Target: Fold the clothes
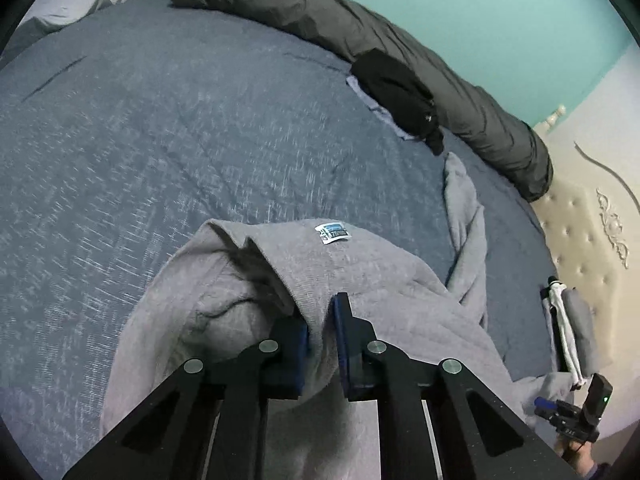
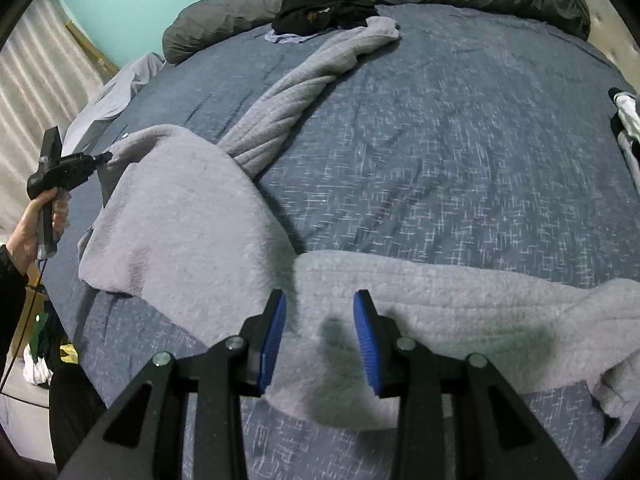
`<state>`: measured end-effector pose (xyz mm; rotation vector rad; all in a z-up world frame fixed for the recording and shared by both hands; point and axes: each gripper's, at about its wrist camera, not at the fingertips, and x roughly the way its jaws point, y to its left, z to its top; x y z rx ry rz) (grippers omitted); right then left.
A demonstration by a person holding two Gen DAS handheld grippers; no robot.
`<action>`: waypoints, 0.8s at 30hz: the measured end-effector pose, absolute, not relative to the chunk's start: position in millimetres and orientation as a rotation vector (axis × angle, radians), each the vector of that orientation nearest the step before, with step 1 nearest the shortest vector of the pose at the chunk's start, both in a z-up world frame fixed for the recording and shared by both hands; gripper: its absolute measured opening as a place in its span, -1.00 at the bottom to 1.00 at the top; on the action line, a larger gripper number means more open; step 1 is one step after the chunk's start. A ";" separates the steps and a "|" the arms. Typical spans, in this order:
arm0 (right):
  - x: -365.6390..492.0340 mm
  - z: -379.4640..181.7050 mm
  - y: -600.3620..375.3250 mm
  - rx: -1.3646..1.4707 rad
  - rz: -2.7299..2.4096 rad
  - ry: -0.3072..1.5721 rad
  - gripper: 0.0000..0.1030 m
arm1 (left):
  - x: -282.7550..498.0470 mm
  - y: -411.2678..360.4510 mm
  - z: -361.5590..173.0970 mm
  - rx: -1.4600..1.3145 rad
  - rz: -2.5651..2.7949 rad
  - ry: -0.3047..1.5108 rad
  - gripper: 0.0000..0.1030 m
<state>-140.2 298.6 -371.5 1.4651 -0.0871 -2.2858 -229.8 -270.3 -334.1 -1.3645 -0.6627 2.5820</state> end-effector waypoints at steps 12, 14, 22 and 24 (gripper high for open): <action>-127.1 -362.8 294.7 1.447 -2.286 -0.095 -0.32 | -229.1 -288.3 -323.9 -1.370 2.664 -0.649 -0.76; -127.7 -363.3 296.0 1.452 -2.284 -0.090 -0.32 | -233.8 -287.3 -326.1 -1.377 2.682 -0.622 -0.77; -131.4 -370.2 304.6 1.480 -2.293 -0.090 -0.32 | -246.0 -288.2 -333.6 -1.391 2.693 -0.558 -0.77; -132.0 -372.8 306.1 1.491 -2.295 -0.090 -0.32 | -247.2 -295.2 -334.8 -1.388 2.696 -0.589 -0.86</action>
